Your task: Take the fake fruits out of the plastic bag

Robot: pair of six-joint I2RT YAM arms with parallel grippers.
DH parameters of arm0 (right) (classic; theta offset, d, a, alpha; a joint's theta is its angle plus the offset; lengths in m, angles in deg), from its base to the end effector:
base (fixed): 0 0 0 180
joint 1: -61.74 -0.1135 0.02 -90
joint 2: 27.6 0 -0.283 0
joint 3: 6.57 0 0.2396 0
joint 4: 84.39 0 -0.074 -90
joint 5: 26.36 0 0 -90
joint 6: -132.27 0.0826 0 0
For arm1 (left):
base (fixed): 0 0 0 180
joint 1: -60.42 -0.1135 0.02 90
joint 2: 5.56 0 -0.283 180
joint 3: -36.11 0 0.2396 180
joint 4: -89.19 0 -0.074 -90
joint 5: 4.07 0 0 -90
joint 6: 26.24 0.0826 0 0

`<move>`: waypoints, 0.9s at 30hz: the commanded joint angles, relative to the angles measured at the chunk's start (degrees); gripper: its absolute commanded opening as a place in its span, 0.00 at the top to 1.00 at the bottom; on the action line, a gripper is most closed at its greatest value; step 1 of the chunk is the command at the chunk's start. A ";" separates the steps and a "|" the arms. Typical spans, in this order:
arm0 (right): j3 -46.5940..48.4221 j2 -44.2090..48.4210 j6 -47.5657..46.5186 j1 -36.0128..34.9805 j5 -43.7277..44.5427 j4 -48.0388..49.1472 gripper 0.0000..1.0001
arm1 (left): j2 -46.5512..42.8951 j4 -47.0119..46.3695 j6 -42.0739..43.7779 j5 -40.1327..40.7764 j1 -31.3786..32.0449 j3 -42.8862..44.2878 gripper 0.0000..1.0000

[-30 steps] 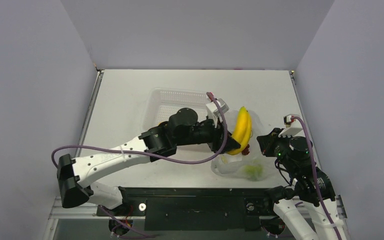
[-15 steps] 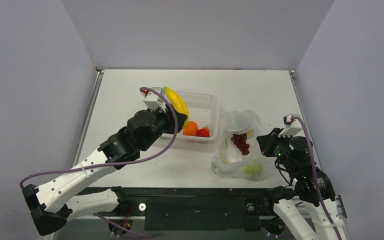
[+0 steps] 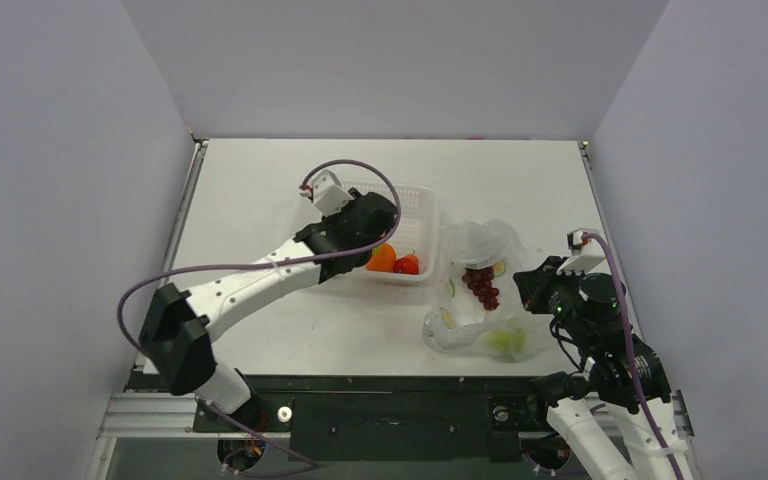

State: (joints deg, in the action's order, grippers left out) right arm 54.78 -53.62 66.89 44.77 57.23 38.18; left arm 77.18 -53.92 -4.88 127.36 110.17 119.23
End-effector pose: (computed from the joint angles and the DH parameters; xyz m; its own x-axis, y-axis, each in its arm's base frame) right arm 0.0985 0.0397 0.3175 -0.4892 0.2836 -0.8248 -0.2037 0.8824 0.4242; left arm 0.2569 -0.2189 0.3149 -0.3529 -0.6638 -0.6594 -0.2747 0.7472 -0.6052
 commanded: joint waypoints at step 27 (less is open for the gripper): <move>-0.20 0.32 -0.58 -0.34 -0.23 2.84 1.00 | 37.68 20.69 -41.07 12.90 -10.82 29.69 1.00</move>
State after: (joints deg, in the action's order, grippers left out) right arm 54.76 -52.72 66.89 44.77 57.18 38.22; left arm 112.83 -34.53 -43.37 139.62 99.90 145.39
